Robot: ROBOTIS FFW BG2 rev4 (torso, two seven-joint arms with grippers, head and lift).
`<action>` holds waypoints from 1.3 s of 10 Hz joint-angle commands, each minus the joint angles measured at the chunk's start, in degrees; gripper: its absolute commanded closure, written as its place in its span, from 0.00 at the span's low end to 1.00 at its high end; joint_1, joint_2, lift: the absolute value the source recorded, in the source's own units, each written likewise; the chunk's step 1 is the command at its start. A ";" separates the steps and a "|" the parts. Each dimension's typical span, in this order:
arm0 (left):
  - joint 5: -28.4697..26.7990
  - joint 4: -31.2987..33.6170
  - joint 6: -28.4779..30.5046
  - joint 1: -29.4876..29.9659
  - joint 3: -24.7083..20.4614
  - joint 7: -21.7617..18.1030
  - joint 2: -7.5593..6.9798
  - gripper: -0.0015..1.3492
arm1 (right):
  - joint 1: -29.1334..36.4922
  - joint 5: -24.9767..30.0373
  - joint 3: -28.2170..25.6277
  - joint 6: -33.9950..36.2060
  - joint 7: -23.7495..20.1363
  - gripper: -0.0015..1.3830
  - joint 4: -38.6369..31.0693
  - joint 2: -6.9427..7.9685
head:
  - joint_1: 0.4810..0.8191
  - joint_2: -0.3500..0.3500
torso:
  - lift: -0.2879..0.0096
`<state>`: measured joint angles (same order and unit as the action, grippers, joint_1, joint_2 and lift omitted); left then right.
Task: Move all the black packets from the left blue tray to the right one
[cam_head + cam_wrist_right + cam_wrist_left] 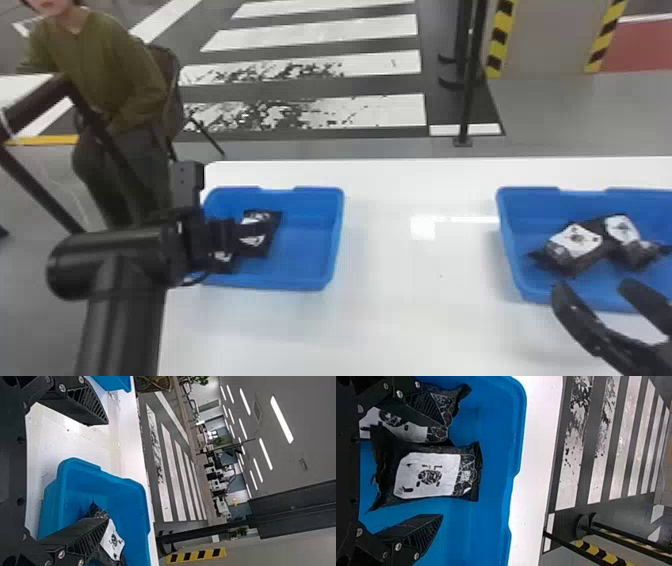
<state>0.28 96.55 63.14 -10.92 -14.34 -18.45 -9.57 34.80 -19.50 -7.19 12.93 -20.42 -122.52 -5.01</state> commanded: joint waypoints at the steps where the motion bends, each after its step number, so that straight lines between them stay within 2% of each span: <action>1: 0.17 -3.52 -0.01 -1.88 1.09 -0.01 -0.10 0.25 | -0.07 -0.61 -0.01 0.15 -0.06 0.11 0.24 0.00 | 0.63 0.76 | 0.50; 2: 0.86 -4.37 1.12 -2.02 1.09 -0.01 -0.10 0.48 | -0.07 -1.18 -0.01 0.29 -0.06 0.11 0.38 0.00 | 0.63 0.75 | 0.50; 3: 0.86 -4.79 1.82 -1.88 1.21 -0.10 -0.10 0.65 | 0.07 -1.98 -0.01 0.43 -0.06 0.11 0.67 0.00 | 0.63 0.75 | 0.50; 4: -0.05 -4.79 2.24 -1.60 1.43 -0.19 -0.10 0.79 | 0.07 -2.44 -0.01 0.43 -0.06 0.11 0.67 -0.09 | 0.63 0.74 | 0.50; 5: -1.42 -4.65 0.27 -0.90 1.55 -0.27 -0.10 0.90 | 0.07 -2.67 -0.01 0.57 -0.06 0.12 0.67 -0.18 | 0.63 0.74 | 0.50; 7: -1.08 -2.68 -3.38 0.51 0.98 -2.21 -0.10 0.90 | 0.07 -3.01 -0.01 0.57 -0.15 0.12 0.10 -0.26 | 0.63 0.75 | 0.50; 10: 6.80 13.91 -4.09 9.09 1.55 -3.70 -0.19 0.90 | -1.20 -3.01 0.33 2.12 -1.73 0.12 -1.44 -0.26 | 0.63 0.74 | 0.50; 13: 16.51 25.02 -5.91 14.99 8.06 -5.81 -1.24 0.90 | -5.42 -3.35 2.16 7.18 -5.15 0.13 -1.72 -0.70 | 0.63 0.64 | 0.50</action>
<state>14.88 119.60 57.63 2.92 -7.89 -24.21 -10.63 30.48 -22.73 -5.42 19.25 -25.39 -124.56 -5.62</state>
